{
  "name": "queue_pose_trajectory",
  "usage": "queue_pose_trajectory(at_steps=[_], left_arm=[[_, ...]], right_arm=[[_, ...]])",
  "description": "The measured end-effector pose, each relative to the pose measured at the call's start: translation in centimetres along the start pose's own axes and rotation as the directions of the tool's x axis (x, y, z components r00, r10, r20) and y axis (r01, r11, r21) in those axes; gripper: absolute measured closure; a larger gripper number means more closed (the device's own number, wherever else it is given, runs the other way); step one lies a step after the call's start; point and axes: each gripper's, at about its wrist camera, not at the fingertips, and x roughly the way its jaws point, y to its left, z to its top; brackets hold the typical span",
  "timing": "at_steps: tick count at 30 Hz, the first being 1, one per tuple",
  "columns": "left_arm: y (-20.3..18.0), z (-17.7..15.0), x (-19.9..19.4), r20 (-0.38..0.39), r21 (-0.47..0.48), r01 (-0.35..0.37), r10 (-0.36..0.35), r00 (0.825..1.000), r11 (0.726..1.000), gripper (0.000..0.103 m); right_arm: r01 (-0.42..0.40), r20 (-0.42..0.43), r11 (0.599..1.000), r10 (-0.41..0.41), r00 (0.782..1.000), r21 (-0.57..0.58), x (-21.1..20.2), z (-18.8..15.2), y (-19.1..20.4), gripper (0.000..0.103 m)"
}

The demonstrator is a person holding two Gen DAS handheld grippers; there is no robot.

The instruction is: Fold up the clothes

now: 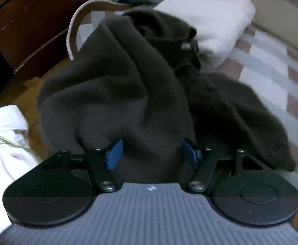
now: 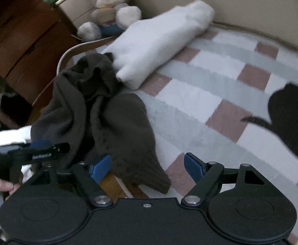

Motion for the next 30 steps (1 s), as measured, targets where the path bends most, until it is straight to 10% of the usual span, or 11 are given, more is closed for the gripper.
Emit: queue_pose_trajectory(at_steps=[11, 17, 19, 21, 23, 27, 30], left_arm=[[-0.7, 1.0, 2.2, 0.029, 0.044, 0.023, -0.024, 0.999, 0.999, 0.037], [-1.5, 0.9, 3.9, 0.026, 0.048, 0.071, -0.072, 0.997, 0.996, 0.024], [-1.8, 0.7, 4.6, -0.001, 0.071, 0.12, -0.12, 0.993, 0.99, 0.004], [-2.6, 0.3, 5.4, -0.043, 0.155, 0.156, -0.152, 0.988, 0.975, 0.002], [-3.5, -0.4, 5.6, -0.028, 0.245, 0.094, -0.09, 0.996, 0.965, 0.014], [-2.5, 0.0, 3.7, 0.04, 0.266, -0.029, 0.02, 0.999, 0.963, 0.085], [-2.0, 0.0, 2.3, 0.196, 0.323, -0.292, 0.239, 0.951, 0.9, 0.088]], right_arm=[[-0.217, 0.028, 0.92, 0.22, 0.975, 0.326, 8.1, -0.8, -3.2, 0.021], [-0.249, 0.046, 0.91, 0.248, 0.968, 0.333, 11.9, -0.1, -2.4, 0.041], [-0.272, 0.059, 0.902, 0.268, 0.962, 0.337, 12.7, 0.1, -2.2, 0.046], [-0.29, 0.042, 0.895, 0.294, 0.955, 0.34, 13.5, 0.0, -1.9, 0.071], [-0.318, 0.027, 0.884, 0.329, 0.944, 0.342, 14.0, -0.3, -1.5, 0.073], [-0.437, 0.014, 0.834, 0.459, 0.888, 0.338, 13.6, -0.6, -0.6, 0.075], [-0.447, -0.007, 0.845, 0.47, 0.883, 0.293, 12.8, -0.6, 0.3, 0.069]])
